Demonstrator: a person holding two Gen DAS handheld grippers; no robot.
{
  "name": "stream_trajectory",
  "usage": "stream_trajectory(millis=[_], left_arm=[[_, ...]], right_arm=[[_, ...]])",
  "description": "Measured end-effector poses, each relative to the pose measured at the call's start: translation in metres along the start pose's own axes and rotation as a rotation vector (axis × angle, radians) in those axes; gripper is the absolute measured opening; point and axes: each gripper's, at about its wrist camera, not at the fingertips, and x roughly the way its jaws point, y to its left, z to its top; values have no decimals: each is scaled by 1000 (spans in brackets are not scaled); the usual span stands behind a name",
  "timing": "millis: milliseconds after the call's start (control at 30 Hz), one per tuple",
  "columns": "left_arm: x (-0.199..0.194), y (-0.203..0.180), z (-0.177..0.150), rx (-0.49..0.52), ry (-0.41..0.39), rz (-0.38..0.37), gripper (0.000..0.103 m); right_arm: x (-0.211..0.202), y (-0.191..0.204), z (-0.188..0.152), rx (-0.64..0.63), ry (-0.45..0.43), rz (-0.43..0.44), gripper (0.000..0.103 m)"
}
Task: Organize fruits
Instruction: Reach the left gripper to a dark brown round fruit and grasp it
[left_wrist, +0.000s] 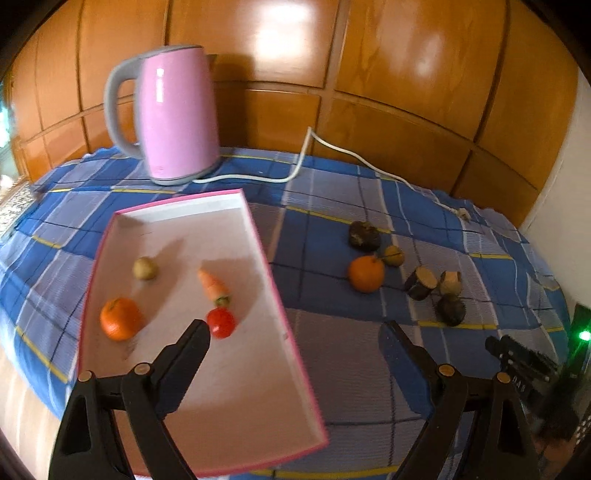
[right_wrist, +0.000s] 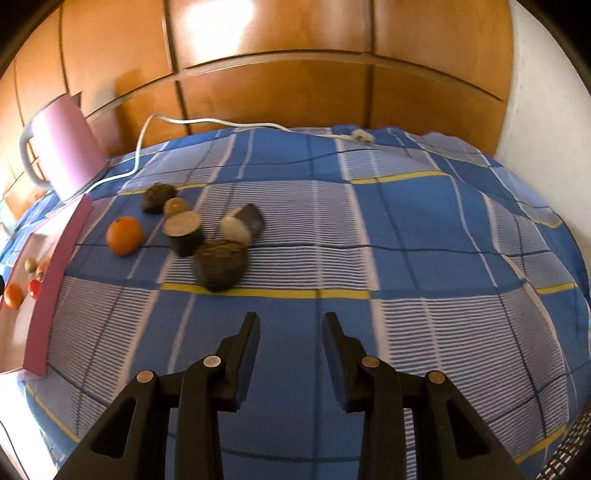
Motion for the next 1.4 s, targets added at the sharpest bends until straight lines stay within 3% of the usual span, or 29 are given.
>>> stream_trajectory(millis=[167, 367, 767, 1033, 1133, 1233, 1400], left_arm=[[20, -15, 22, 26, 21, -39, 85], [56, -35, 54, 68, 49, -72, 84], [154, -69, 97, 96, 192, -58, 84], [194, -77, 110, 82, 265, -48, 84], [208, -75, 110, 65, 296, -50, 72], [202, -77, 108, 83, 270, -71, 46], [192, -67, 102, 50, 265, -88, 46]], right_arm=[[-1, -14, -2, 11, -12, -29, 35], [0, -31, -4, 37, -12, -52, 35], [4, -43, -3, 62, -6, -48, 35], [8, -48, -4, 70, 7, -52, 35], [9, -49, -4, 72, 9, -53, 35], [9, -48, -3, 69, 7, -53, 35], [9, -47, -1, 73, 4, -50, 35]])
